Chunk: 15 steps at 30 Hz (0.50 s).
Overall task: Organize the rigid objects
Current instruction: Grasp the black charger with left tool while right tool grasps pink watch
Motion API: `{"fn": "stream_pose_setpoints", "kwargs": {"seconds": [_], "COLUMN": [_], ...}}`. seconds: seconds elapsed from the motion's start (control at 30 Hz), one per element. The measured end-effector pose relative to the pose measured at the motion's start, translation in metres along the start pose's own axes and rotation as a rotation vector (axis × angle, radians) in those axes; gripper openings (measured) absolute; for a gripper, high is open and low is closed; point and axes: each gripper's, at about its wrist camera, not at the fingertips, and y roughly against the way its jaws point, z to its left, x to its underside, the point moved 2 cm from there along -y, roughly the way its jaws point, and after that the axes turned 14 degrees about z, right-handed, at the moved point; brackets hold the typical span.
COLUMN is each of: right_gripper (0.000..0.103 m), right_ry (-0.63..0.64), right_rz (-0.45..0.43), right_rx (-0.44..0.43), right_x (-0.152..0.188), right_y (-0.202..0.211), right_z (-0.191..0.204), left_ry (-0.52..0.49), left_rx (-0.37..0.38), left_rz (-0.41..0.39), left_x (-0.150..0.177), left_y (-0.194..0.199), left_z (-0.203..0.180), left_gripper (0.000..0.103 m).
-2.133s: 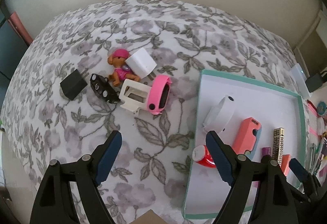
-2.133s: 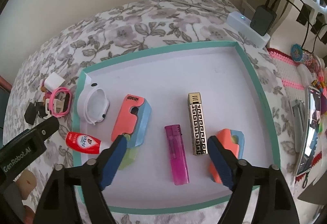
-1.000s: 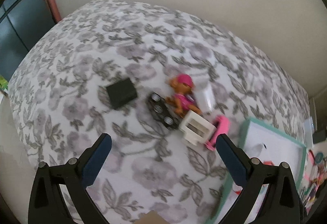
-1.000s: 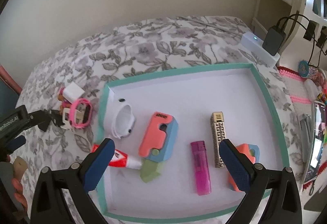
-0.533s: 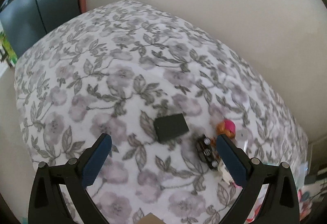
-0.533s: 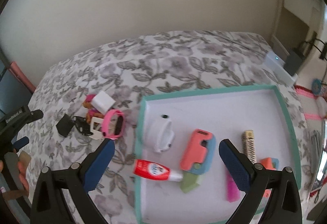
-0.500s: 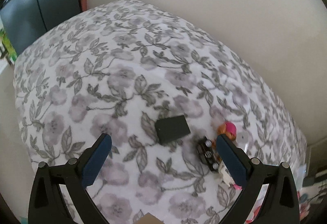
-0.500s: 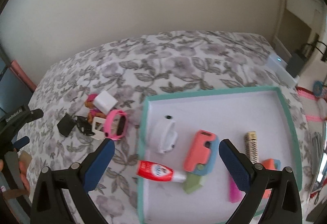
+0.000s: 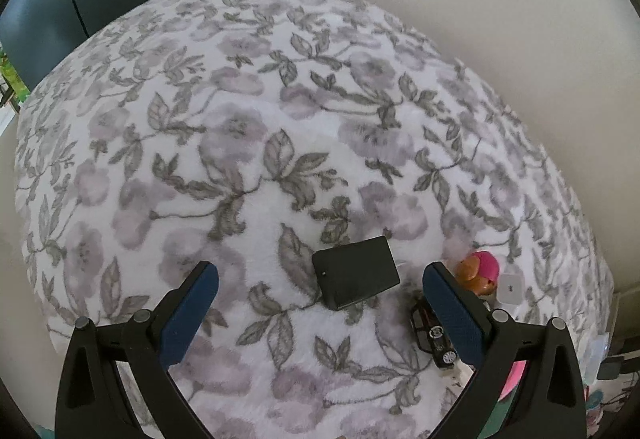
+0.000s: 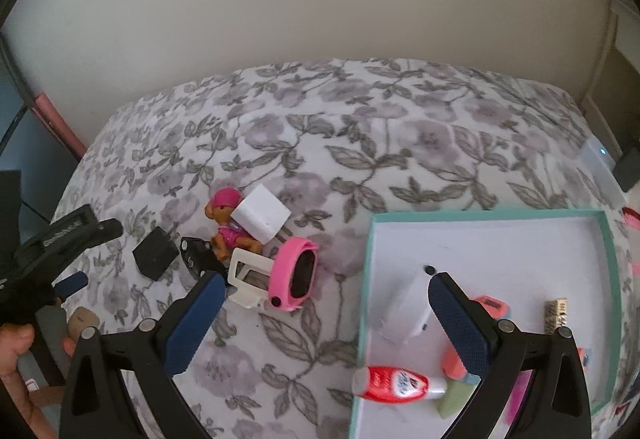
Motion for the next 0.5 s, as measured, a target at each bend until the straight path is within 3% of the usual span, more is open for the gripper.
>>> {"fn": "stream_pose_setpoints", "kwargs": {"seconds": [0.2,0.5], "right_gripper": [0.103,0.102], "right_ry": [0.0,0.001], "right_rz": [0.048,0.093], "right_rx": [-0.036,-0.033], "right_x": [-0.01,-0.017], "right_y": [-0.02,-0.046], "right_z": [0.01,0.016], "left_ry": [-0.029,-0.039], "left_rx": [-0.033,-0.059], "left_rz": [0.053,0.067], "left_x": [-0.009,-0.018], "left_y": [-0.026,-0.041], "left_z": [-0.008,-0.012], "left_gripper": [0.102,0.102]}}
